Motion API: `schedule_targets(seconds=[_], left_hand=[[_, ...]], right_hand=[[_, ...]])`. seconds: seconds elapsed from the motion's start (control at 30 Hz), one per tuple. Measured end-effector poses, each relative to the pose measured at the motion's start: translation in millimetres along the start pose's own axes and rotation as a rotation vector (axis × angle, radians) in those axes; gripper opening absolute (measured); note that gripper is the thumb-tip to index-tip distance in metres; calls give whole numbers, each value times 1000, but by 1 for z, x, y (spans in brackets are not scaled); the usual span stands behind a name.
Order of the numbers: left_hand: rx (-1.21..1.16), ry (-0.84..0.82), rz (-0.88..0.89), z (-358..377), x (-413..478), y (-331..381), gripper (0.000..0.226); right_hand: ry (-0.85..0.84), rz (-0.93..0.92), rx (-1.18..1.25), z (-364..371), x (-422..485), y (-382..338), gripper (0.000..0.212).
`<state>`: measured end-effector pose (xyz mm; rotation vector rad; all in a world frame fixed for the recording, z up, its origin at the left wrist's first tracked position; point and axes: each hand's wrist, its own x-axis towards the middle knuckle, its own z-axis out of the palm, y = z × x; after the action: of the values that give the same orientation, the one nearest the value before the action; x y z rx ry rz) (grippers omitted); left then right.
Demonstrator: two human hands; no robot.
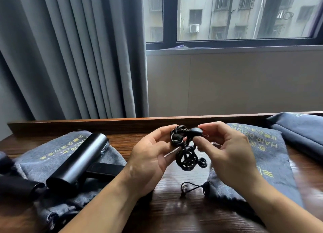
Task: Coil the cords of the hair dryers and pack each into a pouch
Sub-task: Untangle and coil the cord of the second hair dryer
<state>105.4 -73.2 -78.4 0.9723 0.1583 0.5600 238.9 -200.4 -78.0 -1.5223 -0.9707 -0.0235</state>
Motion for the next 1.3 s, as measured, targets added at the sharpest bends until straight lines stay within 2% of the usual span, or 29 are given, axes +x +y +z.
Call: schedule_targets(seconds=[0.1,0.2,0.33,0.53,0.67,0.73,0.83,0.97,1.1,1.2,1.3], left_hand=[[90,-1,58,0,0,-1,33],[245,7,110,-1,-3,1,38],[379,-63,91,-2,-6,3,37],[288,-140,28,-2,-7,1,53],[29,-115,33,-1,-5,1,41],[157,-72,87,-3,-3,-2,28],[449,16,166,-7,-4,-6,33],[532,130,185,-8,-2,-5,27],[651,107,153,-7,-2,-3,26],[802,129,176,-6,-4,-5,24],[933,185,240,-7,-4,-7,17]], right_hand=[[-8,-22,38,0,-2,-3,22],[-62,-33,82,-4,-2,-2,29],[-149,-73,108,-11,-2,-3,35],[-176,-54,149,-13,1,-9,23],[-163,-90,179,-9,-2,-10,25],[-167,-149,129,-5,-4,-6,27],[-180,-149,99,0,-4,-2,26],[-309,-25,184,5,-8,0,28],[-226,-57,149,9,-11,2,34],[-252,-25,130,12,-10,8,41],[-404,43,133,10,-8,12,65]])
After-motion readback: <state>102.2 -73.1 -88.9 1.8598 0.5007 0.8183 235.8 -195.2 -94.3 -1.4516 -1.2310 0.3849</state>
